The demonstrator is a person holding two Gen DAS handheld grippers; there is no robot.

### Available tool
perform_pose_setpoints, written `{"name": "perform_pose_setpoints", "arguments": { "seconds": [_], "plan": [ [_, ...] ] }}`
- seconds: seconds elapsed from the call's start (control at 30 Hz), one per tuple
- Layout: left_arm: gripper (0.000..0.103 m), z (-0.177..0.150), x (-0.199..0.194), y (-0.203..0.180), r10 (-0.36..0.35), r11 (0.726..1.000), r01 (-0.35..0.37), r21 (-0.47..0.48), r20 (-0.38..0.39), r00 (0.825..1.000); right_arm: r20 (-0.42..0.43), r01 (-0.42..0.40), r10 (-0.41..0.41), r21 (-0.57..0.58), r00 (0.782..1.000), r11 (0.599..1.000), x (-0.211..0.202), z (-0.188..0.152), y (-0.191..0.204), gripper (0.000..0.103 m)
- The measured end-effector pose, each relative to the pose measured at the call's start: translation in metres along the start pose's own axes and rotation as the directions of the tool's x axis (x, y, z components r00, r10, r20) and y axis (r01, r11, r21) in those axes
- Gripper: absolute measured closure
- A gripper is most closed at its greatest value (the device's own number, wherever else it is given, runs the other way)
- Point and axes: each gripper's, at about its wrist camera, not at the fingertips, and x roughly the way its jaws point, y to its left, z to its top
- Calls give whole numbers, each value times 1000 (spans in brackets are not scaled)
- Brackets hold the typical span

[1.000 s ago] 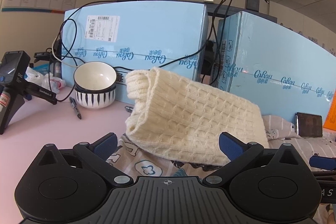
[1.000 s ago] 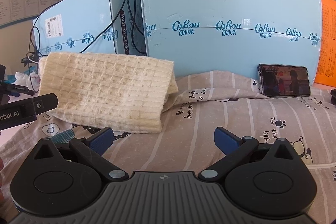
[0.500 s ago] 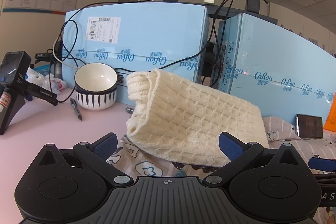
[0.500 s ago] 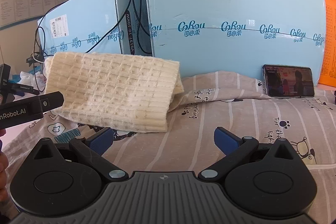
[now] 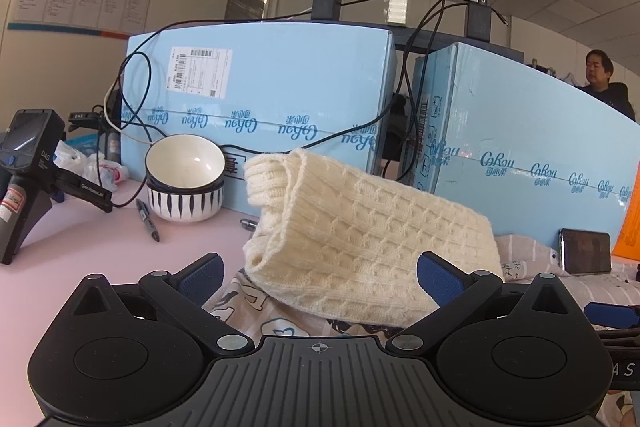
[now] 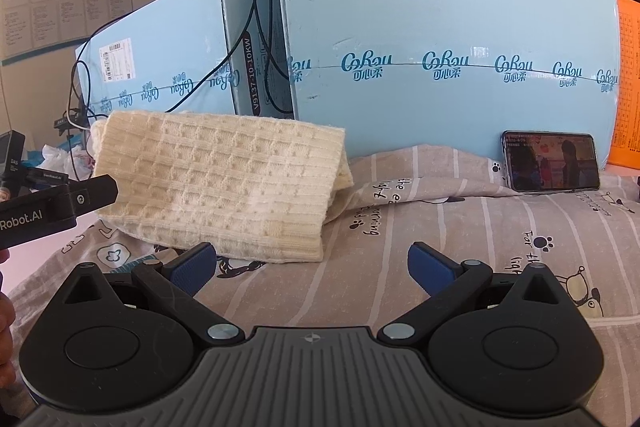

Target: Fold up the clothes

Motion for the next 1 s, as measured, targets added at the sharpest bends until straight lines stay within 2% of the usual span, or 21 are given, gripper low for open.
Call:
{"name": "perform_pose_setpoints", "arguments": {
  "seconds": [0.67,1.0],
  "plan": [
    [0,2,-8,6,-11,1000,12,-20,20,1000,24,11,-10,-40,1000,999,0,-1,6,0],
    [0,0,-6,11,-6,999,6,-36,12,1000,15,-28,29,-29,999,999,1,-2,5,0]
  ]
}}
